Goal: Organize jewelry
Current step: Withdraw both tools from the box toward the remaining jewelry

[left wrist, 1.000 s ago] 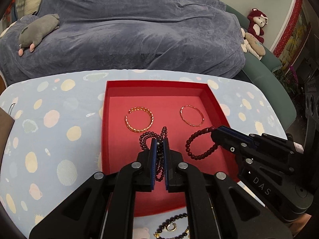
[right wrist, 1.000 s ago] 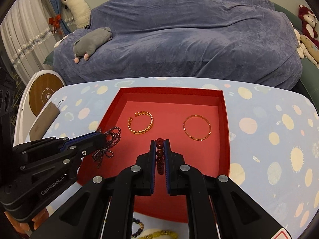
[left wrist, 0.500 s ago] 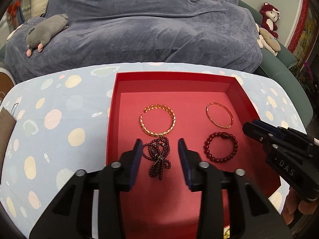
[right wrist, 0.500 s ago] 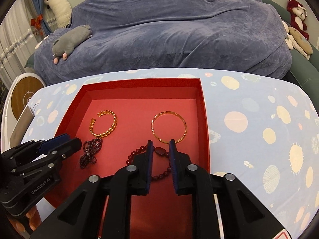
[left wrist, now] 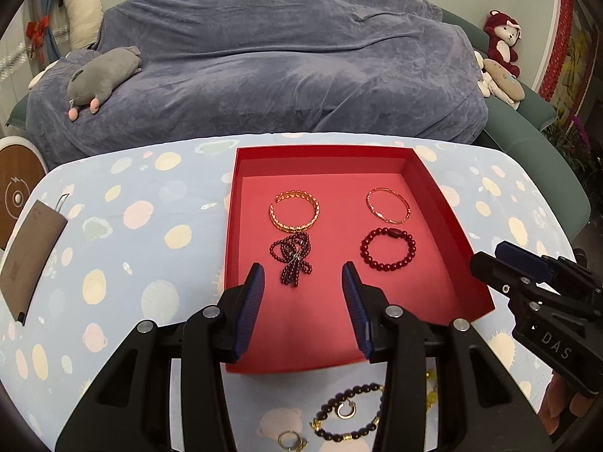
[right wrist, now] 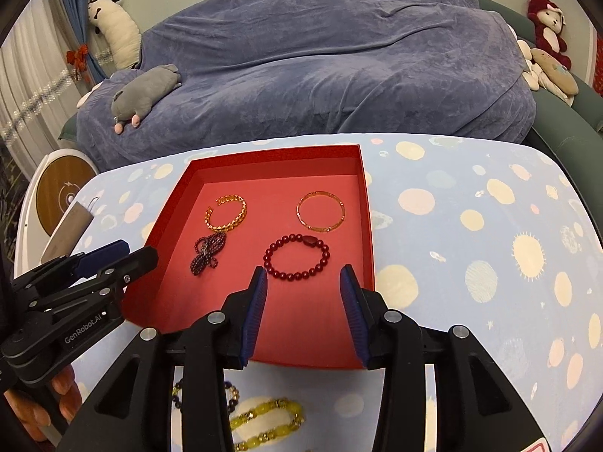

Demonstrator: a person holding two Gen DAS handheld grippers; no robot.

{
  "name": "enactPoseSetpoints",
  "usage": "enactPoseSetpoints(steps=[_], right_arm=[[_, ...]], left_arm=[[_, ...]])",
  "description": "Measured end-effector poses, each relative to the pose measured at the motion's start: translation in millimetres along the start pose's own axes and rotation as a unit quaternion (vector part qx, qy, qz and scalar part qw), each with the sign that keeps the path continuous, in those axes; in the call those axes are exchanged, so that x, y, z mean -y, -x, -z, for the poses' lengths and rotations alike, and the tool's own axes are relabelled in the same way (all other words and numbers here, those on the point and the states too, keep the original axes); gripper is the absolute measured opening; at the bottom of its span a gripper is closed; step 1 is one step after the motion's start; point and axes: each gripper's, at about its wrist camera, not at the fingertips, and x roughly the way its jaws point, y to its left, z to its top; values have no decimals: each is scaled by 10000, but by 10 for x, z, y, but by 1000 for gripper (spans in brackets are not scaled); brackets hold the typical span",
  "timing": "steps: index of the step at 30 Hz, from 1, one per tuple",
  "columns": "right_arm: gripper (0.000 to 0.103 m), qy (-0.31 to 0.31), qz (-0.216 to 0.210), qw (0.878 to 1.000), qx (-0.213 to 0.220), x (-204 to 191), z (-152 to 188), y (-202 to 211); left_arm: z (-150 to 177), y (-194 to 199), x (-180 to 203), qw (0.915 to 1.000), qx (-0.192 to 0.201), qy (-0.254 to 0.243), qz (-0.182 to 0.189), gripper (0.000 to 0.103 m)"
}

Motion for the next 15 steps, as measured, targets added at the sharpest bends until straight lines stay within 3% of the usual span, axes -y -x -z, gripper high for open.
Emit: enactPoseSetpoints(steps=[9,15], right_arm=[[46,235,205,9995,-14,-79,486,418],[49,377,267,9987,-220,-111,991,592]], left_arm=[[421,414,-12,10000,-43,49,-74,45],[833,581,-63,9996,-123,159,-215,45]])
